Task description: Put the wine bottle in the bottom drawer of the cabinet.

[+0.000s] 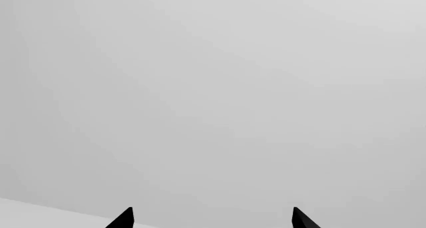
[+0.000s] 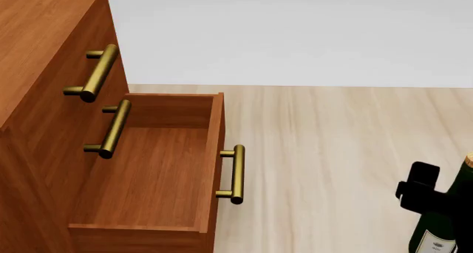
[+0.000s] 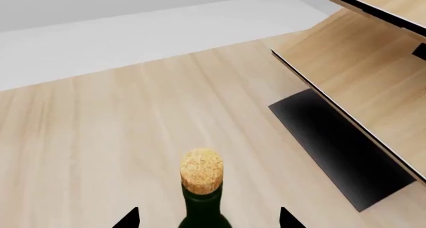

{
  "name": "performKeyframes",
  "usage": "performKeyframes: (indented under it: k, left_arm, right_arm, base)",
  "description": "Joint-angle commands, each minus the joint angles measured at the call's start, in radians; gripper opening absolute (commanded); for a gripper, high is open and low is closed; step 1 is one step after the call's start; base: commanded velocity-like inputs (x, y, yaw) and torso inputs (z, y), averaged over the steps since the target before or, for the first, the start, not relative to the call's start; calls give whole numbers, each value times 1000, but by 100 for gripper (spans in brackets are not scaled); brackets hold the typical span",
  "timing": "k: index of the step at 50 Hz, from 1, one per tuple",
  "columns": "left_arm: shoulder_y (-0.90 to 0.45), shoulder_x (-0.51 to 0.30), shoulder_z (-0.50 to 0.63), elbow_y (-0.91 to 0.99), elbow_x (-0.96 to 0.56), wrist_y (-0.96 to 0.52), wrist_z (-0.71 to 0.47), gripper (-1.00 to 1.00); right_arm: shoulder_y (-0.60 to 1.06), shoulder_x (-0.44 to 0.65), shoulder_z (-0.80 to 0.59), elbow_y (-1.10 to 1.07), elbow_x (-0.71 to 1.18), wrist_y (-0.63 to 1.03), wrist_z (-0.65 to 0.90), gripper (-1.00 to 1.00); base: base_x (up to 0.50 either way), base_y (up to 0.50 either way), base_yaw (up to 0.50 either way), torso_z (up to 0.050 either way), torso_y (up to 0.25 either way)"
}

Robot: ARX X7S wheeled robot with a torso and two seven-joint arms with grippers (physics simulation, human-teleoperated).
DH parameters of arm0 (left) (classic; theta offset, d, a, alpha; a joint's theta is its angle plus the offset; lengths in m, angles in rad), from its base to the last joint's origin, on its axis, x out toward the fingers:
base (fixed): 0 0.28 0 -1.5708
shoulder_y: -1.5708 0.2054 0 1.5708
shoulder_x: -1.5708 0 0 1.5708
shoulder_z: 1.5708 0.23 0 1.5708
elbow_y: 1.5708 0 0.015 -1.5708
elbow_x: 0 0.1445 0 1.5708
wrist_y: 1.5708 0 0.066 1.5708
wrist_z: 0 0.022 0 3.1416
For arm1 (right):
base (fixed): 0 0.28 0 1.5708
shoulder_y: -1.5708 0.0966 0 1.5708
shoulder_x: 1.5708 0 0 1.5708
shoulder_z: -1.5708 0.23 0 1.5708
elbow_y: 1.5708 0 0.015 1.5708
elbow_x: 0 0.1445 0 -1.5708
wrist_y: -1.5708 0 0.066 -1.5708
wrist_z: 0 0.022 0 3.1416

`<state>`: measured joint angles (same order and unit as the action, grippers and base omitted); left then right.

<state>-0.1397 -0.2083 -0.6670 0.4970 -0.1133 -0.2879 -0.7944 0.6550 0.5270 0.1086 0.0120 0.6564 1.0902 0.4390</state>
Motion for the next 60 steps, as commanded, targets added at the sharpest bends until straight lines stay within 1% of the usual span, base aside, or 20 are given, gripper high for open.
performKeyframes:
  k: [1, 24, 25, 46, 60]
  left_arm:
    - [2, -2, 1, -9, -3, 13, -1, 100]
    - [4, -5, 5, -17, -9, 23, -7, 100]
    - [3, -7, 5, -13, -10, 17, -8, 100]
    - [7, -11, 11, -7, -12, 12, -13, 100]
    - [13, -13, 16, 0, -15, 7, -15, 100]
  right_arm:
    - [30, -4, -29, 53, -21, -20, -10, 100]
    - [29, -12, -52, 135, -49, -84, -33, 100]
    - [28, -12, -51, 128, -49, -85, -31, -100]
    - [27, 9, -33, 2, -8, -10, 1, -100]
    - [121, 47, 3, -233, 84, 190, 87, -100]
  base:
    - [0, 0, 0, 0, 0]
    - [0, 0, 0, 0, 0]
    - [0, 0, 0, 0, 0]
    - [0, 0, 0, 0, 0]
    - [0, 0, 0, 0, 1]
